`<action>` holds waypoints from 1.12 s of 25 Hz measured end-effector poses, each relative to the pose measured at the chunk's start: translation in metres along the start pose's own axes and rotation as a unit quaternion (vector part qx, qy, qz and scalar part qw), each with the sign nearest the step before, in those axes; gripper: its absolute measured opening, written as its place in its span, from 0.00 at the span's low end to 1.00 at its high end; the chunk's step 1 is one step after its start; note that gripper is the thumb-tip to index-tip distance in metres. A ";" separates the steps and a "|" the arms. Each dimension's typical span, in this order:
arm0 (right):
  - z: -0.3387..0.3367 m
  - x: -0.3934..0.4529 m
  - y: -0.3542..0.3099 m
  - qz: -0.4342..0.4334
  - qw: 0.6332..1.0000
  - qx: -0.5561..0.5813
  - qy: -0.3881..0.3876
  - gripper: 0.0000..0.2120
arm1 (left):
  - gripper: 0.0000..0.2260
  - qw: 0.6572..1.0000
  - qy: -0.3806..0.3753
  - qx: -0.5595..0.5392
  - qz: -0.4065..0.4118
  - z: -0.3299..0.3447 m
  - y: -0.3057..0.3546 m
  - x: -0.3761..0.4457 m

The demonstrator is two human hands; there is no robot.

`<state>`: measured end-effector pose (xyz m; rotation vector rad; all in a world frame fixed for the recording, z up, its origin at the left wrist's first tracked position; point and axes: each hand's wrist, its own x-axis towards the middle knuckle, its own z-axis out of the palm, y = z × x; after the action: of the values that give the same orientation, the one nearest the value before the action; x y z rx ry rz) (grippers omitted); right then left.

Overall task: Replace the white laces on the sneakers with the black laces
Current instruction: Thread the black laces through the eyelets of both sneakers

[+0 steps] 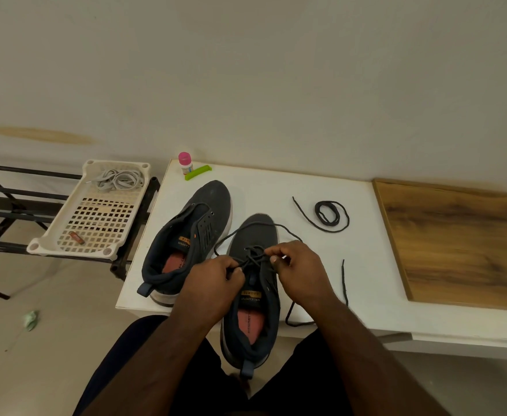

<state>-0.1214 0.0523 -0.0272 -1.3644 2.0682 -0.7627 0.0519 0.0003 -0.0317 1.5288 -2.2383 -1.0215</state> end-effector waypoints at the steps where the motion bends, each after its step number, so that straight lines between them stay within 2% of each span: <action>1: -0.002 0.005 -0.005 -0.028 0.998 -0.040 -0.032 0.12 | 0.08 1.000 0.000 0.006 0.003 0.001 0.000 0.000; 4: -0.001 0.019 -0.014 -0.082 0.979 -0.149 -0.115 0.13 | 0.08 1.000 0.005 0.012 0.014 0.002 -0.001 0.000; 6: 0.003 0.023 -0.012 -0.083 0.975 -0.170 -0.114 0.10 | 0.08 1.000 0.005 0.012 0.013 0.002 -0.002 0.001; 7: 0.006 0.022 -0.009 -0.059 0.984 -0.143 -0.092 0.08 | 0.09 1.000 0.004 0.010 0.009 0.002 -0.002 0.001; 9: 0.009 0.020 0.001 0.033 0.999 -0.018 -0.030 0.08 | 0.08 1.000 0.004 0.007 -0.001 0.001 -0.003 0.002; 11: 0.010 0.015 0.008 0.074 0.995 0.068 0.003 0.08 | 0.08 1.000 0.005 0.007 0.000 0.002 -0.003 0.001; 13: 0.007 0.015 0.011 0.022 0.999 0.045 -0.022 0.10 | 0.08 1.000 0.008 0.007 0.007 0.003 -0.003 0.000; 14: 0.004 0.016 0.009 -0.018 0.999 -0.002 -0.049 0.12 | 0.08 1.000 0.009 0.008 0.011 0.003 -0.003 0.001; 15: 0.002 0.017 0.005 -0.049 0.995 -0.055 -0.072 0.11 | 0.08 1.000 0.010 0.011 0.014 0.003 -0.003 0.000; 17: 0.004 0.020 0.001 -0.072 0.988 -0.120 -0.065 0.06 | 0.08 1.000 0.010 0.017 0.016 0.003 -0.002 0.000; 18: 0.006 0.020 0.001 -0.051 0.992 -0.110 -0.042 0.06 | 0.08 1.000 0.011 0.015 0.015 0.003 -0.003 0.001; 20: 0.009 0.018 0.009 0.039 0.999 -0.005 0.019 0.08 | 0.08 1.000 0.009 0.004 0.012 0.003 -0.004 0.001; 21: 0.009 0.016 0.011 0.059 0.997 0.042 0.030 0.09 | 0.07 1.000 0.007 0.001 0.013 0.003 -0.004 0.001; 22: 0.007 0.014 0.013 0.039 0.997 0.060 0.023 0.10 | 0.07 1.000 0.007 0.001 0.015 0.003 -0.004 0.000; 24: 0.004 0.015 0.016 -0.046 0.998 -0.013 -0.035 0.15 | 0.07 1.000 0.009 0.004 0.019 0.004 -0.003 0.000; 26: 0.003 0.019 0.012 -0.109 0.986 -0.112 -0.058 0.11 | 0.07 1.000 0.009 0.009 0.018 0.004 -0.003 0.001; 28: 0.002 0.021 0.015 -0.056 0.989 -0.137 0.010 0.08 | 0.07 1.000 0.008 0.014 0.015 0.004 -0.003 0.001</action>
<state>-0.1364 0.0373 -0.0423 -1.6389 2.1890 -0.5514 0.0517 0.0006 -0.0369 1.5037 -2.2669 -0.9687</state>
